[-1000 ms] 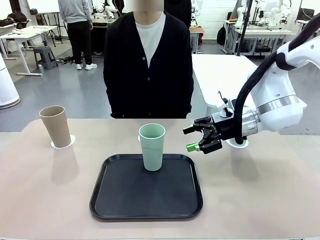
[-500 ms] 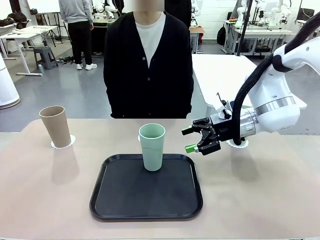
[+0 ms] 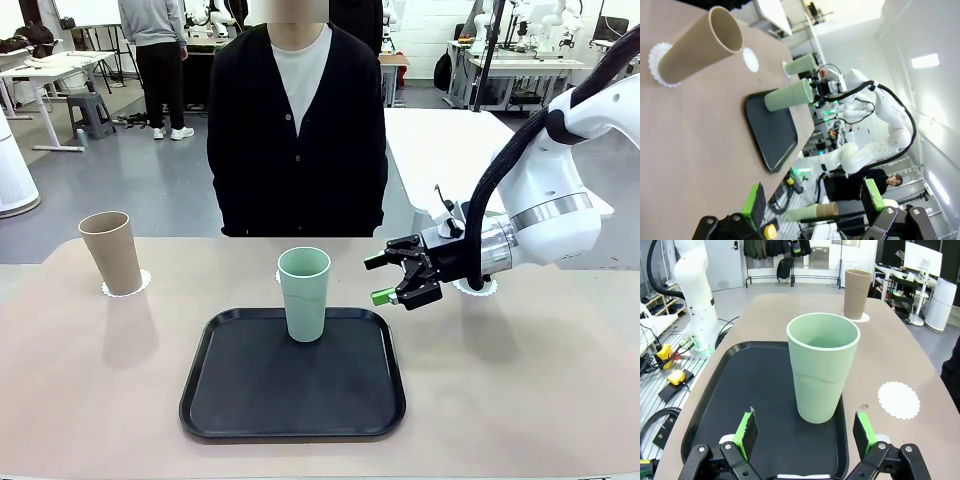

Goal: Place coasters on the table and set cups on them.
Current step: Take one Reusable plastic cup from the Flat Tray and place it on a coaster set by the human.

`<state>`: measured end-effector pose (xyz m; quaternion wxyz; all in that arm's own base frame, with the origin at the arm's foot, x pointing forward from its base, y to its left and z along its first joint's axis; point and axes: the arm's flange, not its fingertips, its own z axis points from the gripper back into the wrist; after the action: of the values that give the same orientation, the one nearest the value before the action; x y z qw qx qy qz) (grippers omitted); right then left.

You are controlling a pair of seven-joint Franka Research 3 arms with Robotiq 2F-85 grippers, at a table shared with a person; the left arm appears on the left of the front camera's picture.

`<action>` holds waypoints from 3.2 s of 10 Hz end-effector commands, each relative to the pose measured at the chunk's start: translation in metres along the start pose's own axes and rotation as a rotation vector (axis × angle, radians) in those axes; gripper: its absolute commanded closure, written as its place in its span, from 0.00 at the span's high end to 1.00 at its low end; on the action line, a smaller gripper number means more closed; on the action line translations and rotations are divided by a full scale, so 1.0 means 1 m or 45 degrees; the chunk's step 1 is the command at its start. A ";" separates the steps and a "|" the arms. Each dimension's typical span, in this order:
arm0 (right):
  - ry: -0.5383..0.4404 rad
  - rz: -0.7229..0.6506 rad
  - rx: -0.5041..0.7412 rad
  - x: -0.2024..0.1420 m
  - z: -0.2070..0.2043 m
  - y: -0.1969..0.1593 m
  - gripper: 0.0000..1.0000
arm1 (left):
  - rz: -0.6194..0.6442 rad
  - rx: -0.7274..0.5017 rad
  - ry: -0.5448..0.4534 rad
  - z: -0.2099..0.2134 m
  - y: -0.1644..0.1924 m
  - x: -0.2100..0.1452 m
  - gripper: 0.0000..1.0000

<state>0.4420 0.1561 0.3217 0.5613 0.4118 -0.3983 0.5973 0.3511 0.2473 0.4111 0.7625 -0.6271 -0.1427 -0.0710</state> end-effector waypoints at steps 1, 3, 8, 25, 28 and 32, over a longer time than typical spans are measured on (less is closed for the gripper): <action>-0.133 0.046 -0.025 -0.011 -0.013 -0.004 1.00 | -0.007 0.004 -0.009 0.001 -0.002 0.000 1.00; -0.218 0.025 -0.074 -0.028 -0.027 -0.015 1.00 | -0.007 0.004 -0.009 0.001 -0.002 0.000 1.00; -0.180 0.017 -0.054 -0.045 -0.065 -0.021 1.00 | -0.007 0.004 -0.009 0.001 -0.002 0.000 1.00; -0.109 -0.015 -0.011 -0.053 -0.126 -0.037 1.00 | -0.007 0.004 -0.009 0.001 -0.002 0.000 1.00; -0.113 -0.014 0.029 -0.048 -0.137 -0.038 1.00 | -0.007 0.004 -0.009 0.001 -0.002 0.000 1.00; -0.102 -0.029 0.080 -0.043 -0.153 -0.039 1.00 | -0.007 0.004 -0.009 0.001 -0.002 0.000 1.00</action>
<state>0.4681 0.2791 0.2312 0.5275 0.4584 -0.4097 0.5863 0.3511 0.2473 0.4111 0.7625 -0.6271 -0.1427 -0.0710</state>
